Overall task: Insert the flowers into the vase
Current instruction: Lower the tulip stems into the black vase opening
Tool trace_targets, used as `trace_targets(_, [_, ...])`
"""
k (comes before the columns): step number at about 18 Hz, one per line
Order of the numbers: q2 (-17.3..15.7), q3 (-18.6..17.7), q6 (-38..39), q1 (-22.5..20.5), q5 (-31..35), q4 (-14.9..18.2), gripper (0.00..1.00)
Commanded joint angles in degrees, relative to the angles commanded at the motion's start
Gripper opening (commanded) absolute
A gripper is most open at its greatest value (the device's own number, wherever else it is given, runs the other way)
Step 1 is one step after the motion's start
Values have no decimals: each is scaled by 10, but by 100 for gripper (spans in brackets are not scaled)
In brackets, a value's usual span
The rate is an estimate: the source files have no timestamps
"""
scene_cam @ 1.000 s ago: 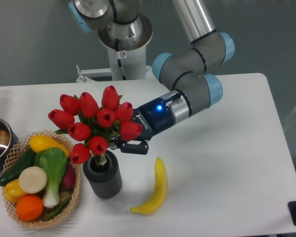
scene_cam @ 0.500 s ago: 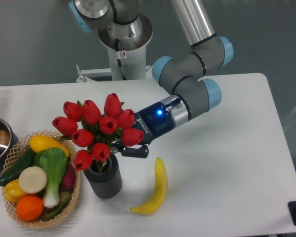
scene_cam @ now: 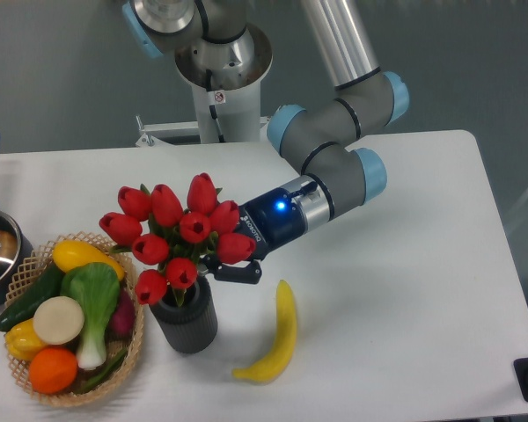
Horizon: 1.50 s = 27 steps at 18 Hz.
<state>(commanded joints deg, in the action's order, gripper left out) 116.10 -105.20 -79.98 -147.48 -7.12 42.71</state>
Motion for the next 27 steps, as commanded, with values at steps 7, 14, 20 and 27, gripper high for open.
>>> trace_targets(7, [7,-4,-11,3,0,0,21])
trace_targets(14, [14,-11,-21,0,1,0,21])
trace_targets(20, [15,-15,-21,-2,3,0,24])
trace_targets(27, [18,-16,-22,-2,5,0,27])
